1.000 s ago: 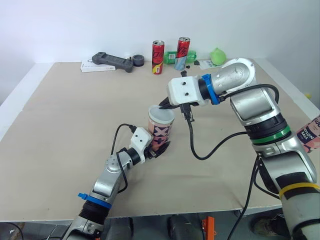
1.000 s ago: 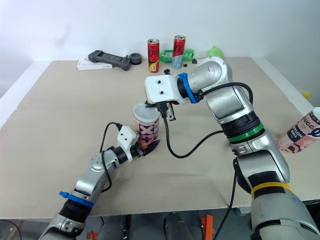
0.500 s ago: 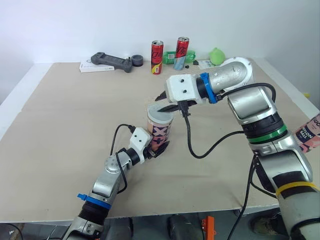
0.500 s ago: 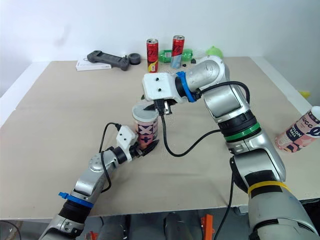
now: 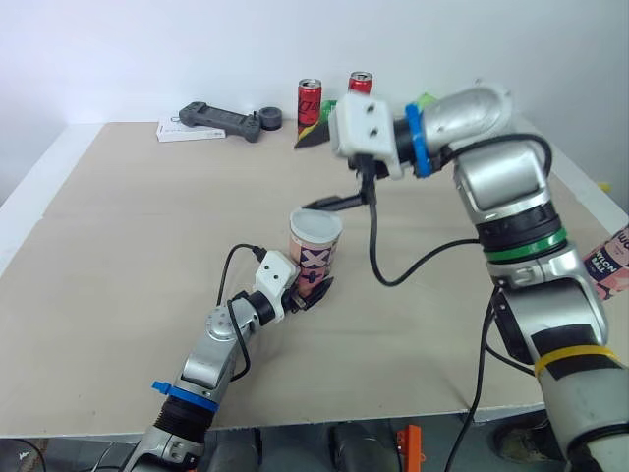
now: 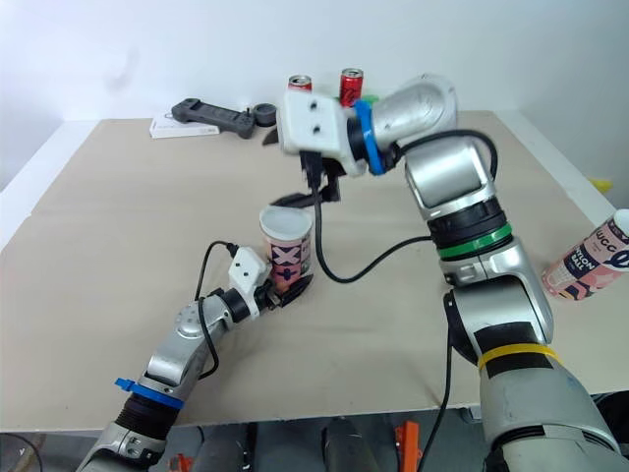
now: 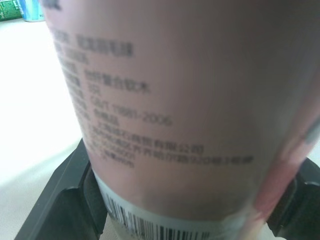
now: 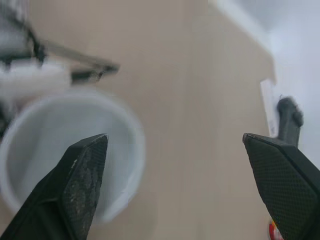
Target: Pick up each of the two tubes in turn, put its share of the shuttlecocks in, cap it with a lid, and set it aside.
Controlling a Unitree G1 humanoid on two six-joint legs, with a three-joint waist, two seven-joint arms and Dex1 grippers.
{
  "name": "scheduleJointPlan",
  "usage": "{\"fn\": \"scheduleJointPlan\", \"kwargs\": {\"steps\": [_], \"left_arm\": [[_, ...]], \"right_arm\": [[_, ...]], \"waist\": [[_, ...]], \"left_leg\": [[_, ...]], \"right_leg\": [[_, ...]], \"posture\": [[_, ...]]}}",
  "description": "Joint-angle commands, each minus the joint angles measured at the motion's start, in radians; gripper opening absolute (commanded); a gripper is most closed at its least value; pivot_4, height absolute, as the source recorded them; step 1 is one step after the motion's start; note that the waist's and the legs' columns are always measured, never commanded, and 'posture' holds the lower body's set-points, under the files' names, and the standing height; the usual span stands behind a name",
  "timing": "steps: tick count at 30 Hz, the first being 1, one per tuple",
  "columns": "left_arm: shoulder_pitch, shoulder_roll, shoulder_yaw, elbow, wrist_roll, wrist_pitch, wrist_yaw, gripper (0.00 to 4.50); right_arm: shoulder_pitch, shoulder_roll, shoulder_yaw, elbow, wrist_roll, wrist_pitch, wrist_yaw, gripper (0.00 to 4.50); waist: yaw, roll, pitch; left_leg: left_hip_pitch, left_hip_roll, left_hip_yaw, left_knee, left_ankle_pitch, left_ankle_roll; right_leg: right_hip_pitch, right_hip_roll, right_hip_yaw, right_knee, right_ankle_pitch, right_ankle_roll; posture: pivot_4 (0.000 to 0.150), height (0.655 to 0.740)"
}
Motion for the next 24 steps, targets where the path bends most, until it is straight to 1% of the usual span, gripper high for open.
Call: {"fn": "scheduleJointPlan", "kwargs": {"steps": [1, 2, 3, 5, 6, 10, 12, 18, 24], "left_arm": [[0.028, 0.011, -0.005, 0.031, 0.015, 0.033, 0.006, 3.5], [0.029, 0.011, -0.005, 0.032, 0.015, 0.032, 0.006, 3.5], [0.029, 0.011, -0.005, 0.032, 0.015, 0.032, 0.005, 3.5], [0.028, 0.01, -0.005, 0.033, 0.014, 0.032, 0.003, 3.5], [0.028, 0.01, -0.005, 0.034, 0.013, 0.032, 0.002, 3.5], [0.025, 0.009, -0.005, 0.037, 0.012, 0.032, 0.0, 3.5], [0.022, 0.007, -0.006, 0.04, 0.012, 0.032, -0.001, 3.5], [0.015, 0.006, -0.006, 0.047, 0.014, 0.03, -0.004, 3.5], [0.017, 0.004, -0.005, 0.046, 0.015, 0.029, 0.001, 3.5]], "right_arm": [[-0.015, -0.015, -0.059, -0.05, 0.095, 0.069, 0.053, 3.92], [-0.003, -0.025, -0.059, -0.065, 0.113, 0.091, 0.074, 3.44], [0.013, -0.033, -0.056, -0.078, 0.128, 0.11, 0.09, 3.2], [0.06, -0.037, -0.038, -0.095, 0.131, 0.125, 0.093, 2.31], [0.073, -0.038, -0.033, -0.1, 0.13, 0.128, 0.091, 1.96], [0.134, -0.022, -0.006, -0.097, 0.114, 0.138, 0.067, 0.06], [0.159, -0.013, 0.005, -0.101, 0.112, 0.145, 0.06, 0.06], [0.229, -0.019, 0.106, -0.088, 0.015, 0.09, 0.057, 0.06], [0.297, -0.035, 0.18, -0.094, -0.069, 0.036, 0.063, 0.06]], "waist": [[0.0, 0.0, 0.0], [0.0, 0.0, 0.0], [0.0, 0.0, 0.0], [0.0, 0.0, 0.0], [0.0, 0.0, 0.0], [0.0, 0.0, 0.0], [0.0, 0.0, 0.0], [0.0, 0.0, -0.001], [-0.001, -0.002, -0.014]], "left_leg": [[0.0, 0.0, 0.0, 0.0, 0.0, 0.0], [0.0, 0.0, 0.0, 0.0, 0.0, 0.0], [0.0, 0.0, 0.0, -0.001, 0.0, 0.0], [0.0, 0.0, -0.001, -0.001, 0.0, 0.0], [0.0, 0.0, -0.001, -0.001, 0.0, 0.0], [0.0, 0.0, 0.0, 0.0, 0.0, 0.0], [0.0, 0.0, 0.0, 0.0, 0.0, 0.0], [0.0, 0.0, 0.0, 0.0, 0.0, 0.0], [0.006, 0.0, 0.0, 0.0, -0.001, -0.001]], "right_leg": [[0.0, 0.0, 0.0, 0.0, 0.0, 0.0], [0.0, 0.0, 0.0, 0.0, -0.001, 0.0], [0.0, 0.0, 0.0, 0.0, -0.001, 0.0], [0.0, 0.0, 0.0, 0.0, -0.001, 0.0], [0.0, 0.0, 0.0, 0.0, -0.001, 0.0], [0.0, 0.0, 0.0, 0.0, 0.0, 0.0], [0.0, 0.0, 0.0, 0.0, 0.0, 0.0], [0.0, 0.0, 0.0, 0.0, 0.0, 0.0], [0.001, 0.0, -0.001, 0.0, -0.002, 0.0]], "posture": [[0.15, 0.74], [0.15, 0.74], [0.15, 0.74], [0.15, 0.74], [0.15, 0.74], [0.15, 0.74], [0.15, 0.74], [0.15, 0.74], [0.15, 0.74]]}}
